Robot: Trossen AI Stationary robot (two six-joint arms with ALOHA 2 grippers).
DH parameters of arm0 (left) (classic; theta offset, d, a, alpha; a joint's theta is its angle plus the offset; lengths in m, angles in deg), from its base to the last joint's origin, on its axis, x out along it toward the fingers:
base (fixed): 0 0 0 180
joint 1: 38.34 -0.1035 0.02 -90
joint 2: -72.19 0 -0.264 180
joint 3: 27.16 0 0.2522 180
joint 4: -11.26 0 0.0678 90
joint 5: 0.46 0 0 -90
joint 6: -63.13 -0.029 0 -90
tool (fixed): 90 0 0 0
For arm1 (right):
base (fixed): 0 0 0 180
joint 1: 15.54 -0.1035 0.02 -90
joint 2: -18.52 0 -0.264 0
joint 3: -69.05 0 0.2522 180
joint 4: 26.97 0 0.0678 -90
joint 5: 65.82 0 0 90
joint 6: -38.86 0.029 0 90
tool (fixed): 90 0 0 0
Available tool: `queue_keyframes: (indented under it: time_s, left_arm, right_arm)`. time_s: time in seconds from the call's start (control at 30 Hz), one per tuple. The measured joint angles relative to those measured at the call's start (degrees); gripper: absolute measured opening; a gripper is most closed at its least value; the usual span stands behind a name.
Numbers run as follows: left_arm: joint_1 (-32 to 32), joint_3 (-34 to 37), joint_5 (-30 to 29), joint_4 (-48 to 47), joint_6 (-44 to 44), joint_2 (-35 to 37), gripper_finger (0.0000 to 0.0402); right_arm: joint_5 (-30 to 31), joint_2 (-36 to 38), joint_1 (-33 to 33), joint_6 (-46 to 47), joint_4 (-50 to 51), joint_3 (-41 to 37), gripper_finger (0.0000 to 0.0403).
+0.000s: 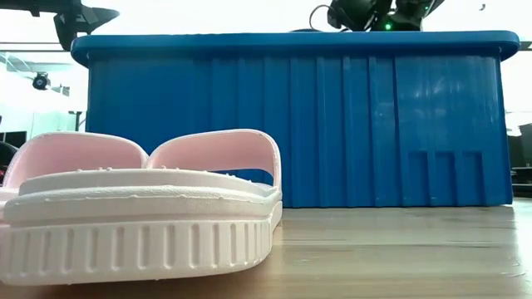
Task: Pick and place slides into bin
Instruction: Put the green slide into the bin
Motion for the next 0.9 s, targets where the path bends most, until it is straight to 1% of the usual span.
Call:
queue_keyframes:
  time_s: [0.17, 0.27, 0.47, 0.57, 0.7, 0.9]
  left_arm:
    - [0.0, 0.0, 0.0, 0.0, 0.0, 0.0, 0.0217]
    - [0.0, 0.0, 0.0, 0.0, 0.0, 0.0, 0.0217]
    - [0.0, 0.0, 0.0, 0.0, 0.0, 0.0, 0.0217]
    - [0.0, 0.0, 0.0, 0.0, 0.0, 0.0, 0.0217]
    - [0.0, 0.0, 0.0, 0.0, 0.0, 0.0, 0.0217]
    - [0.0, 0.0, 0.0, 0.0, 0.0, 0.0, 0.0217]
  right_arm:
    - [-1.9, -0.2, 0.8, 1.7, 0.6, -0.6, 0.0008]
    - [-6.2, -0.2, 1.9, 4.5, 0.3, -1.0, 0.0008]
    - [-8.0, -0.3, 1.9, 8.3, 1.3, -0.8, 0.0008]
    - [-11.0, -0.3, 2.0, 9.1, 3.1, 0.7, 0.0008]
    - [-11.6, -0.4, 2.0, 10.9, 4.1, 2.5, 0.0008]
    - [-12.2, -1.0, 2.0, 10.3, 5.4, 3.1, 0.0008]
